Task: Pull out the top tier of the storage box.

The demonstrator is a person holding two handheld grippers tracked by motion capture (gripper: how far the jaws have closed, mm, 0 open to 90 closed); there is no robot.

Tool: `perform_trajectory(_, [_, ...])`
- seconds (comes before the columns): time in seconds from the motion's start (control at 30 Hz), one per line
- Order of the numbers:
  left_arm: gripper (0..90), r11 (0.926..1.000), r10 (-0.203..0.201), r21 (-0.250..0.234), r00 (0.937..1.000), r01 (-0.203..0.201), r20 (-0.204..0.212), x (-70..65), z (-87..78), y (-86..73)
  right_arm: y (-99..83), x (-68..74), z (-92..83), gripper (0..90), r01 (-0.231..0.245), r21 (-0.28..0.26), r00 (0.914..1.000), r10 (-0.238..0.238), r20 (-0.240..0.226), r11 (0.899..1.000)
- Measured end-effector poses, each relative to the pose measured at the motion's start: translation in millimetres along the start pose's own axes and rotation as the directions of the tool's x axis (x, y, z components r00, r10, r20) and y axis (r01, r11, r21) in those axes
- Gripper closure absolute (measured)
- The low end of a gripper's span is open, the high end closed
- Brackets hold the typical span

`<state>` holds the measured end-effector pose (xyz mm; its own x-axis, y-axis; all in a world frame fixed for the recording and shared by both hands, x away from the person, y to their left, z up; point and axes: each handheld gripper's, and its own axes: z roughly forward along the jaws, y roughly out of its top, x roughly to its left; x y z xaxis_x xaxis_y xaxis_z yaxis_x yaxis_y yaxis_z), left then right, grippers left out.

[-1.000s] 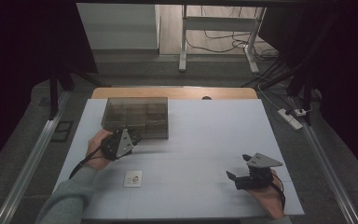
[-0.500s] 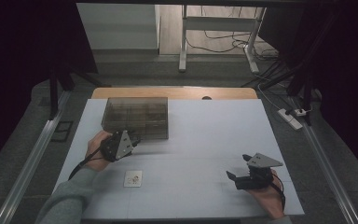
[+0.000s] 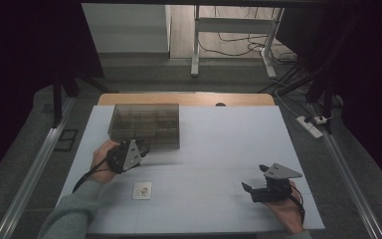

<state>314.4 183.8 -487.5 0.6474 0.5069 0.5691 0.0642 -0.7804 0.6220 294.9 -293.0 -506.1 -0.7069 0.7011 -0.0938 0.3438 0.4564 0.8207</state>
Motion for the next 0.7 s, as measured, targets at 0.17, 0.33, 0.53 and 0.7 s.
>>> perform_trajectory(0.17, [60.9,1.0,-0.001,-0.001,1.0,0.001,-0.001,0.0,-0.1,-0.3,0.0,0.1,0.2,8.1,0.001,0.001,1.0,-0.001,0.0,1.0])
perform_trajectory(0.33, [60.6,1.0,-0.001,-0.001,1.0,0.001,0.001,0.1,0.1,-0.4,0.0,-0.1,0.0,8.1,0.0,0.0,1.0,0.0,0.001,1.0])
perform_trajectory(0.53, [58.2,1.0,-0.005,0.005,0.9999,0.005,0.012,1.4,2.8,-0.7,0.1,0.2,0.3,8.1,0.001,0.001,1.0,-0.001,0.001,1.0])
perform_trajectory(0.7, [56.9,0.9999,0.003,0.017,0.9999,-0.003,0.012,1.2,5.7,0.8,0.0,0.1,0.8,8.1,0.002,0.001,1.0,-0.002,0.001,1.0])
